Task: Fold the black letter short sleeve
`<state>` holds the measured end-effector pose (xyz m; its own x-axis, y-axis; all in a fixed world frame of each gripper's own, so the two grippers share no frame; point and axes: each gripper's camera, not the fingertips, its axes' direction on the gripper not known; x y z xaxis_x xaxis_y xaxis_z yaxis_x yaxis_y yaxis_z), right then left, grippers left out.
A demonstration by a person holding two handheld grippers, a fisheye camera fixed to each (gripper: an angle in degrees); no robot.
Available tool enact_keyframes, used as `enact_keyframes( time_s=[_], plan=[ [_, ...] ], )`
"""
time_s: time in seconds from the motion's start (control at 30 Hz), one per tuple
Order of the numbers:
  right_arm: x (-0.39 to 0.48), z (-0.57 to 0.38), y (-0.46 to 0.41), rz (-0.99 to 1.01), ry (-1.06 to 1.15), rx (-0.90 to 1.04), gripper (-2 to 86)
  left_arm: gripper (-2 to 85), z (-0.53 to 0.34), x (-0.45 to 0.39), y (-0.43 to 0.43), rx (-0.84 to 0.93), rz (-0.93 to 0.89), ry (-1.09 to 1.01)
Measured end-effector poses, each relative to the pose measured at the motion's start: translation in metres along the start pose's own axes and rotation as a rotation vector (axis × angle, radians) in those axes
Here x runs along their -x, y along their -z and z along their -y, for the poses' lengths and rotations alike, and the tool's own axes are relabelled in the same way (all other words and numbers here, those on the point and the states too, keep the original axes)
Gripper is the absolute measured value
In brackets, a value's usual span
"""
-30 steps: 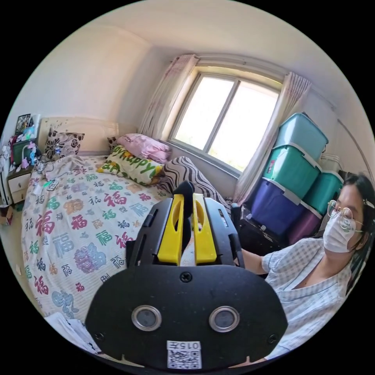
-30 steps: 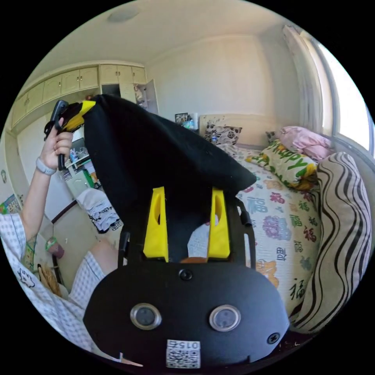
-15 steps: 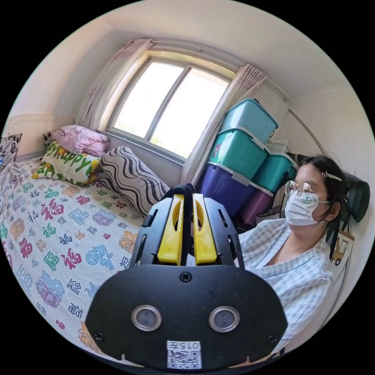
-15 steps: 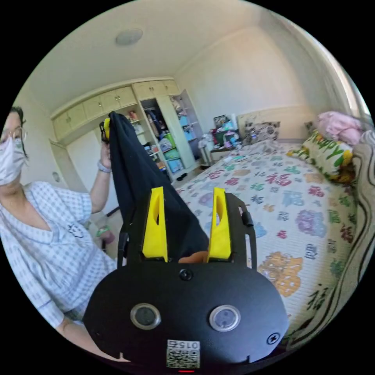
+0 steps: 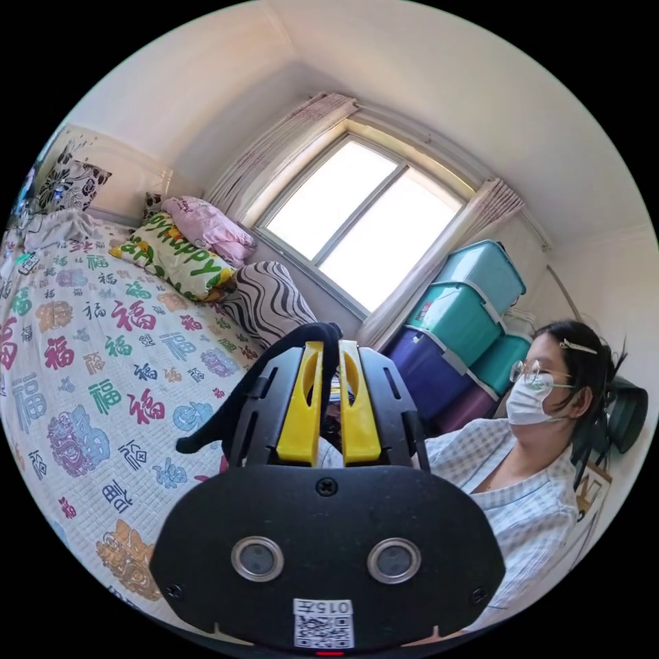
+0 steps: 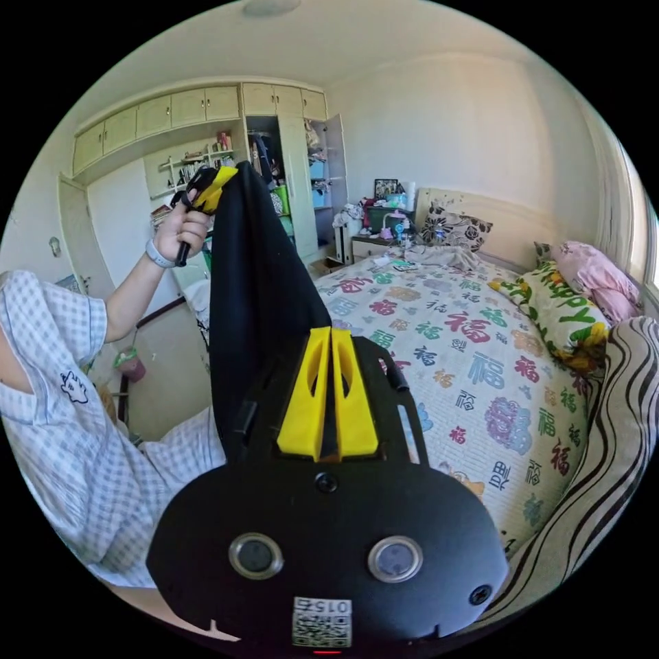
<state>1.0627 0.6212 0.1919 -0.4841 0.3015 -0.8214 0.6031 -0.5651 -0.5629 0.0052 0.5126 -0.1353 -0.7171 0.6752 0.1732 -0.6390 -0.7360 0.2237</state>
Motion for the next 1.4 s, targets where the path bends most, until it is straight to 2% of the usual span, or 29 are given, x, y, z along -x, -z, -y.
enact_keyframes(
  time_s=[0.1,0.17,0.23,0.33,0.4,0.6,0.67,0.7,0.87,0.97,1.07,1.2,1.4],
  plan=[
    [-0.018,0.003,-0.019,0.11,-0.043,0.035,11.0,2.7,-0.014,0.006,0.001,0.019,-0.047,-0.025],
    [-0.047,-0.011,-0.046,0.341,-0.142,0.113,15.7,2.6,-0.024,0.007,0.004,0.029,-0.073,-0.043],
    [-0.061,-0.027,-0.063,0.5,-0.205,0.09,14.4,2.5,-0.032,0.008,0.006,0.039,-0.081,-0.056],
    [-0.068,-0.042,-0.087,0.727,-0.229,0.014,5.0,2.4,-0.042,0.017,0.006,0.059,-0.084,-0.057],
    [-0.067,-0.039,-0.094,0.768,-0.22,0.007,2.4,2.3,-0.047,0.026,0.008,0.053,-0.055,-0.034],
    [-0.096,0.024,-0.045,0.291,-0.231,0.006,0.5,1.7,-0.031,0.095,0.016,-0.002,0.168,0.143],
    [-0.112,0.081,-0.003,0.058,-0.21,-0.016,0.3,1.3,-0.006,0.117,0.016,-0.044,0.216,0.177],
    [-0.113,0.098,0.008,0.012,-0.194,-0.023,0.2,1.2,0.0,0.119,0.015,-0.063,0.22,0.179],
    [-0.064,0.237,0.082,-0.431,0.055,0.008,-0.1,0.6,0.057,0.074,0.008,-0.194,0.27,-0.039],
    [-0.03,0.266,0.101,-0.579,0.139,0.001,-0.1,0.6,0.052,0.041,-0.001,-0.23,0.312,-0.172],
    [-0.008,0.258,0.101,-0.644,0.169,-0.003,-0.1,0.6,0.014,0.034,-0.016,-0.227,0.317,-0.241],
    [-0.002,0.215,0.065,-0.639,0.15,0.07,0.1,0.6,-0.066,0.07,-0.049,-0.167,0.329,-0.178],
    [-0.032,0.082,-0.058,-0.48,-0.057,0.311,0.3,0.6,-0.238,0.209,-0.141,0.103,0.45,0.257]
  ],
)
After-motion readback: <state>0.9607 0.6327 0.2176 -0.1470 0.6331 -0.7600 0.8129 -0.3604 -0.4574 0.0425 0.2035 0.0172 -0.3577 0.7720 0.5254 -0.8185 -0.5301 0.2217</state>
